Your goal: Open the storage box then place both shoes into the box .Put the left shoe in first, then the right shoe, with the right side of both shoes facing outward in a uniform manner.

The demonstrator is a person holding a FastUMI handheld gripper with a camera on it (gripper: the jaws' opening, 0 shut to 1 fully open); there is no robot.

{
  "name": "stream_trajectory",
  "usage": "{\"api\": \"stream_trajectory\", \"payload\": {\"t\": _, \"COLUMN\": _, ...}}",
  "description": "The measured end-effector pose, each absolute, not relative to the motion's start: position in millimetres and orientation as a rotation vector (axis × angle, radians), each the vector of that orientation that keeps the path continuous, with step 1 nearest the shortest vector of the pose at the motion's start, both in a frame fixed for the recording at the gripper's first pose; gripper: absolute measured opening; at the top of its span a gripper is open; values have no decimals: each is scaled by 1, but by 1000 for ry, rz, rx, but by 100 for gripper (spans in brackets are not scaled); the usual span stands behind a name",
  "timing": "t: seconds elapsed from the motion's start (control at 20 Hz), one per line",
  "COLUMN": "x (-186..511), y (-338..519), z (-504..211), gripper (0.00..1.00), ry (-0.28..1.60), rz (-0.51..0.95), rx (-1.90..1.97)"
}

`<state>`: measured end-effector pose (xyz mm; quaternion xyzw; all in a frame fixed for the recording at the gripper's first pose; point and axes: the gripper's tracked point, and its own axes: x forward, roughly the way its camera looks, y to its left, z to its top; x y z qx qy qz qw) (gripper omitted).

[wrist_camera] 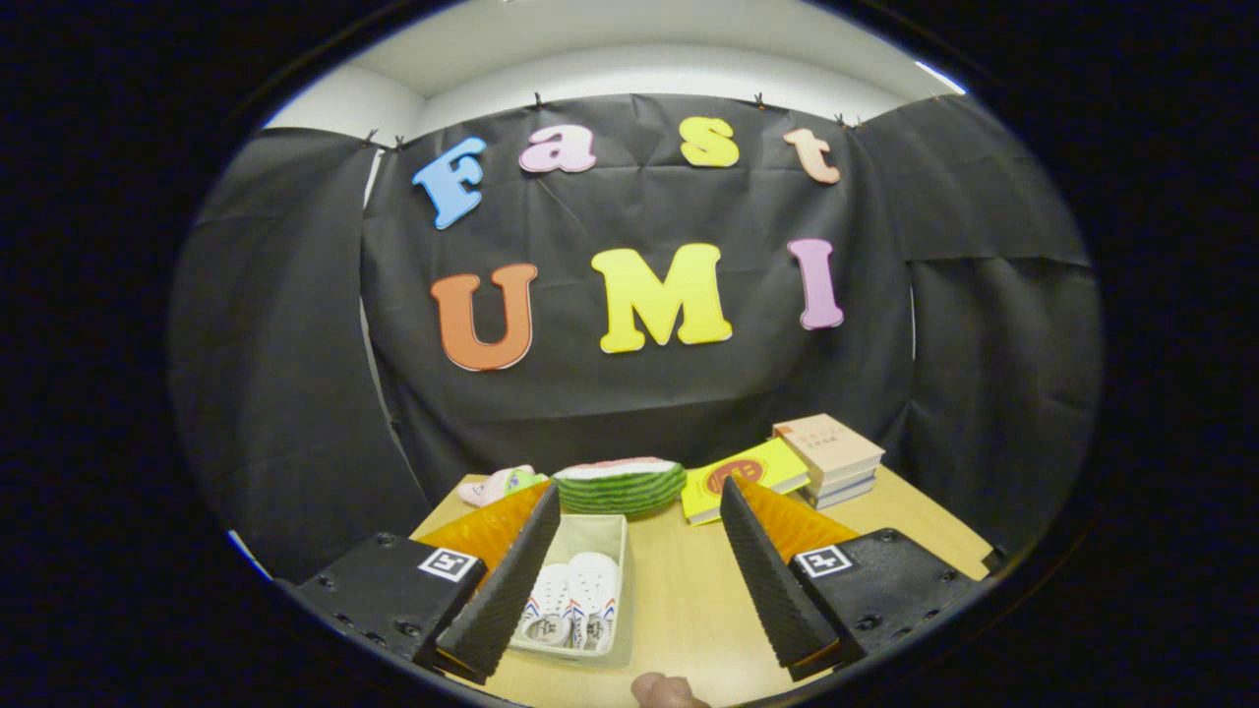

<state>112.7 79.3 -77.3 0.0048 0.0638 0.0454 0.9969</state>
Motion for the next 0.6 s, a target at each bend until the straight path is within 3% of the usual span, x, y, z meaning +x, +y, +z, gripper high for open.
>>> {"api": "stream_trajectory", "payload": {"t": 0.6, "x": 35, "y": 18, "z": -28, "gripper": 100, "ry": -121, "rz": 11, "rx": -34}}
